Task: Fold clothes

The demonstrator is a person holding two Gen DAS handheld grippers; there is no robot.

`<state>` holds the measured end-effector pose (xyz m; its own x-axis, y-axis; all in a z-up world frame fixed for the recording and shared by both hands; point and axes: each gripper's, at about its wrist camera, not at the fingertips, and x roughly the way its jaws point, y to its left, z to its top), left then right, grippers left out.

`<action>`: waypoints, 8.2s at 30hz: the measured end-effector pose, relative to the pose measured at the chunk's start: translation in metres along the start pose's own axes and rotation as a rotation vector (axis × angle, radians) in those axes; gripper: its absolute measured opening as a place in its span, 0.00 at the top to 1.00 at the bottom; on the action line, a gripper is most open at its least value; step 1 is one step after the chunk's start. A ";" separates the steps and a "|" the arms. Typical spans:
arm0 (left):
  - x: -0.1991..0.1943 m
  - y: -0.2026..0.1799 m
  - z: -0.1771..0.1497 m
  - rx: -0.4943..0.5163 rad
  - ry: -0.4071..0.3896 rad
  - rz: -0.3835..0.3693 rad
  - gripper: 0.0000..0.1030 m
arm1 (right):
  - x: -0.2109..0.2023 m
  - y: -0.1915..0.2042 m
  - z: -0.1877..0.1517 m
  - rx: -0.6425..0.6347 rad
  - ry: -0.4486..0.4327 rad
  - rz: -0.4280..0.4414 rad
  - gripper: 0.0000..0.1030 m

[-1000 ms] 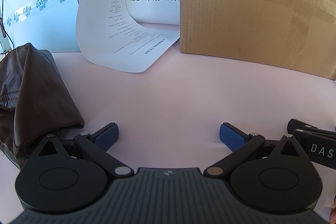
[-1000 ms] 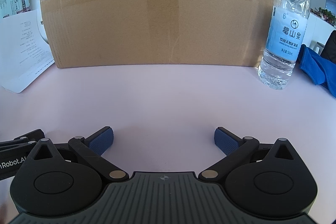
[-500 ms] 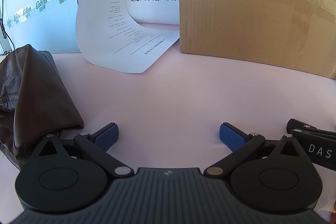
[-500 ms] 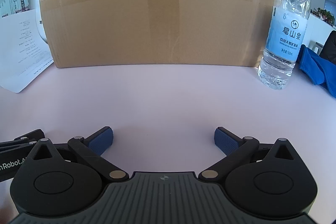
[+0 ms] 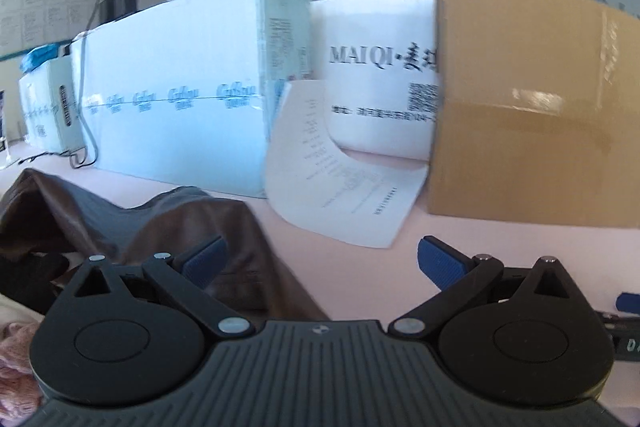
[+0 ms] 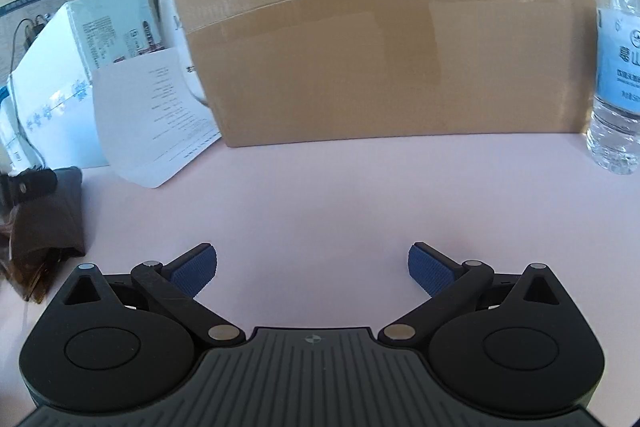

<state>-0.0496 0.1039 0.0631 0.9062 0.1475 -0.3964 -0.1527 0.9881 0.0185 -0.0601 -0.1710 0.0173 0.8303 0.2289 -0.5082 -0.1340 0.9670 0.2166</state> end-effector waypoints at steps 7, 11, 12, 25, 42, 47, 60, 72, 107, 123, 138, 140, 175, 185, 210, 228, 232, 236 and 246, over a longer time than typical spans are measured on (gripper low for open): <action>0.032 0.099 0.009 -0.137 0.052 0.267 0.00 | -0.037 0.060 -0.019 -0.276 -0.121 0.214 0.00; 0.052 0.136 0.017 -0.206 0.084 0.285 0.01 | -0.028 0.095 -0.021 -0.245 -0.090 0.315 0.00; 0.055 0.139 0.018 -0.199 0.086 0.277 0.01 | -0.023 0.102 -0.019 -0.234 -0.088 0.324 0.00; 0.068 0.118 0.011 -0.082 0.101 0.214 0.47 | 0.053 0.183 0.001 -0.188 -0.007 0.453 0.48; 0.053 0.113 0.004 -0.084 0.076 0.222 0.90 | 0.031 0.171 -0.004 -0.154 -0.117 0.353 0.93; 0.050 0.085 0.000 0.023 0.060 0.228 0.90 | 0.014 0.154 0.001 -0.155 -0.144 0.318 0.93; -0.054 0.013 0.035 0.048 -0.099 -0.015 0.92 | -0.148 0.079 0.044 -0.285 -0.430 0.176 0.95; -0.131 -0.075 0.008 0.271 -0.143 -0.292 0.92 | -0.241 0.000 0.000 -0.309 -0.385 -0.012 0.95; -0.065 -0.009 -0.018 0.104 -0.191 -0.062 0.00 | -0.161 -0.035 -0.036 0.016 -0.187 0.310 0.13; -0.029 -0.005 -0.020 0.146 -0.040 0.071 0.00 | -0.151 0.032 -0.088 -0.551 -0.109 0.170 0.28; -0.037 0.014 -0.015 0.068 -0.054 0.089 0.00 | -0.110 0.108 -0.088 -0.776 -0.071 0.108 0.45; -0.038 0.019 -0.015 0.056 -0.051 0.087 0.00 | -0.091 0.118 -0.086 -0.790 -0.035 0.054 0.70; -0.020 -0.001 -0.037 0.131 0.023 -0.239 0.00 | -0.083 -0.026 0.029 -0.166 -0.034 0.000 0.53; -0.010 -0.099 -0.074 0.659 -0.191 -0.225 0.00 | -0.168 -0.011 -0.059 -0.071 0.125 0.273 0.42; 0.039 -0.084 0.004 0.294 -0.113 -0.329 0.88 | -0.164 0.029 -0.088 -0.132 -0.138 0.127 0.97; -0.110 0.022 0.029 0.111 -0.074 -0.386 0.90 | -0.299 -0.012 -0.048 -0.148 -0.492 0.029 0.97; -0.141 0.039 0.045 0.094 -0.053 -0.387 0.90 | -0.326 -0.005 -0.036 -0.166 -0.549 0.065 0.97; -0.176 0.041 0.059 0.115 -0.074 -0.365 0.90 | -0.346 -0.004 -0.021 -0.158 -0.618 0.081 0.97; -0.213 0.059 0.101 -0.007 -0.045 -0.478 0.84 | -0.383 -0.004 0.010 -0.153 -0.736 0.078 0.97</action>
<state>-0.2121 0.1352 0.2410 0.8915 -0.3219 -0.3187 0.2833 0.9452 -0.1622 -0.3718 -0.2635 0.2193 0.9551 0.2156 0.2032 -0.2362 0.9681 0.0835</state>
